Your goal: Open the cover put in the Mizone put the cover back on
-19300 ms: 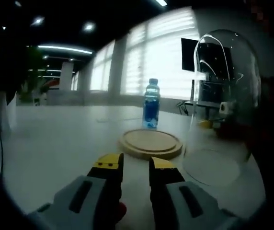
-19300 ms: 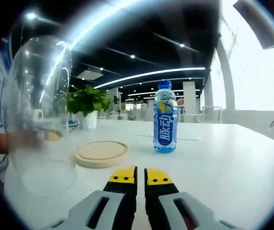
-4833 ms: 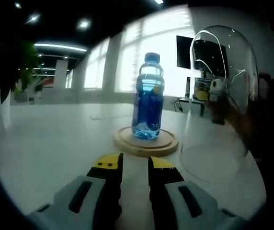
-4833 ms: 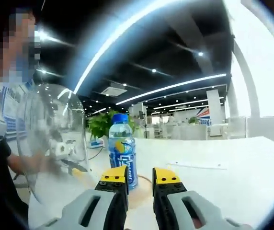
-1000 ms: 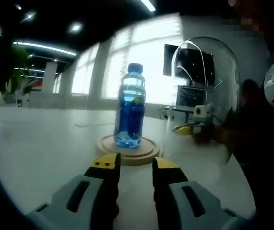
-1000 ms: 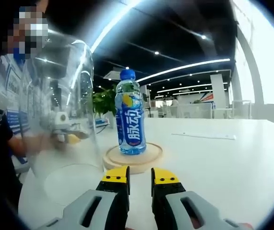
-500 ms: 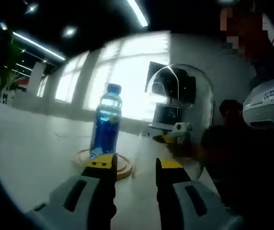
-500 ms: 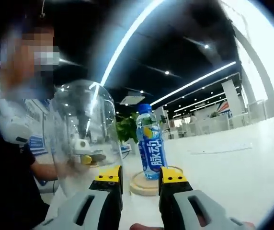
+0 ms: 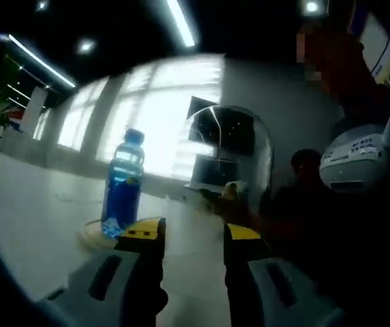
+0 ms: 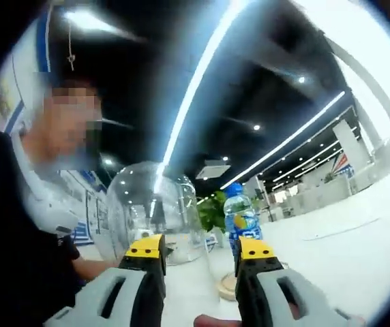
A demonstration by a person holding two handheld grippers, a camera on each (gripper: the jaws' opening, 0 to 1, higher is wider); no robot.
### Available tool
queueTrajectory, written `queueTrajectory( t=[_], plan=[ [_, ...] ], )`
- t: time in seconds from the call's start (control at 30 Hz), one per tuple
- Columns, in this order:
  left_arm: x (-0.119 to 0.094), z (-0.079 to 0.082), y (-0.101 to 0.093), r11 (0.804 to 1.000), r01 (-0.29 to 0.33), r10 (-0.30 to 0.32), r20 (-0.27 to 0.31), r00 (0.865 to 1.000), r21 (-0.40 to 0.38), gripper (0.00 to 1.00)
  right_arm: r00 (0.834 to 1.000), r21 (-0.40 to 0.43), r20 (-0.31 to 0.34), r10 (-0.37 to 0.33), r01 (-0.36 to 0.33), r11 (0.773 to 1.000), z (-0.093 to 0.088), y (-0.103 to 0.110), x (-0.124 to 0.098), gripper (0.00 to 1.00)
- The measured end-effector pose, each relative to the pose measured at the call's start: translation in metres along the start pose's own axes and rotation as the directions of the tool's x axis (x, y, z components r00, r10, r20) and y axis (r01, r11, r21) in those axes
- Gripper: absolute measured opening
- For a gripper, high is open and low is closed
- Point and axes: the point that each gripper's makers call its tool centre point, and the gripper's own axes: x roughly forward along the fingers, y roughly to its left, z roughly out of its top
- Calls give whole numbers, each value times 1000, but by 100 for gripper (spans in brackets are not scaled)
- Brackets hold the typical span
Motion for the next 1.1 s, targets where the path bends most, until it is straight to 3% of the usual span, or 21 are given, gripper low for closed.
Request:
queueTrajectory(
  t=[0.23,0.43,0.57,1.1],
  plan=[
    [6,-12,-14,998,49,-47,-45,998,42,39,990,-22,-66,125,-126,992,-13,29,5,51],
    [11,-21,-20,997,67,-64,-73,995,40,41,966,9,-197,166,-168,986,-45,35,9,53],
    [12,-24,-17,997,63,-60,-82,995,37,41,942,-10,-292,162,-173,985,-69,36,12,58],
    [20,-40,-20,994,55,-42,-136,990,92,54,923,-44,-364,123,-149,988,-95,40,30,70]
  ],
)
